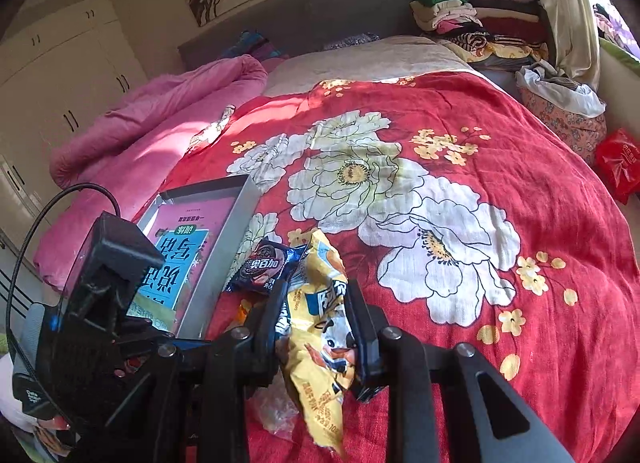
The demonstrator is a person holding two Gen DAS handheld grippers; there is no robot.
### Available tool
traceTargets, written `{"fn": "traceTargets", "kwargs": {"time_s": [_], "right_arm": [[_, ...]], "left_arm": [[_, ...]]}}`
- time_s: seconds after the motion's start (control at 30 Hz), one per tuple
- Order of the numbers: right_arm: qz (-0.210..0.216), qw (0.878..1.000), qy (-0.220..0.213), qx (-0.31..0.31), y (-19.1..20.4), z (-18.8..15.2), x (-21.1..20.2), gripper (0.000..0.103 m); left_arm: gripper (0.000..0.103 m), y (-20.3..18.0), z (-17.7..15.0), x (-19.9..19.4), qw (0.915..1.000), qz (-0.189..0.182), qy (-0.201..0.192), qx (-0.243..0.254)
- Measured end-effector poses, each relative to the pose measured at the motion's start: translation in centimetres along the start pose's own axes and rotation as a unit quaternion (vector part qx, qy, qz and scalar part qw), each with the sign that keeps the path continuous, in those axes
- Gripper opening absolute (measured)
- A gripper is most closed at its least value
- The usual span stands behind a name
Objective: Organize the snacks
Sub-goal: 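Close the left tool on the long bread bag while the right tool grasps the yellow chip bag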
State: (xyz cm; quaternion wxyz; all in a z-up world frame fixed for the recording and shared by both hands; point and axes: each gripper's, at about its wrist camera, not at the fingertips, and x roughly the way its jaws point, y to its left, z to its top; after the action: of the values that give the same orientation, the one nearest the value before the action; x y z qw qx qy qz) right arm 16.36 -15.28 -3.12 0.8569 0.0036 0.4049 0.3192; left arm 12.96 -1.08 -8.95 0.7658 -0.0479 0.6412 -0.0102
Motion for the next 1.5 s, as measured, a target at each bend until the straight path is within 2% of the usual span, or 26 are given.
{"fn": "traceTargets", "kwargs": {"time_s": [0.13, 0.37, 0.6, 1.5], "right_arm": [[-0.001, 1.000, -0.001, 0.004, -0.2, -0.2, -0.4, 0.029], [-0.007, 1.000, -0.006, 0.017, -0.8, -0.3, -1.3, 0.029], [-0.011, 1.000, -0.009, 0.014, -0.3, -0.1, -2.1, 0.029], [0.026, 0.999, -0.011, -0.042, 6.7, 0.7, -3.7, 0.029]], "left_arm": [[0.038, 0.7, -0.3, -1.2, 0.9993, -0.025, -0.020, -0.018], [0.037, 1.3, -0.4, -4.9, 0.9966, -0.044, -0.065, -0.027], [0.037, 2.3, -0.9, -7.5, 0.9933, -0.056, -0.093, -0.040], [0.037, 6.9, -3.4, -12.3, 0.9820, -0.068, -0.150, -0.092]]}}
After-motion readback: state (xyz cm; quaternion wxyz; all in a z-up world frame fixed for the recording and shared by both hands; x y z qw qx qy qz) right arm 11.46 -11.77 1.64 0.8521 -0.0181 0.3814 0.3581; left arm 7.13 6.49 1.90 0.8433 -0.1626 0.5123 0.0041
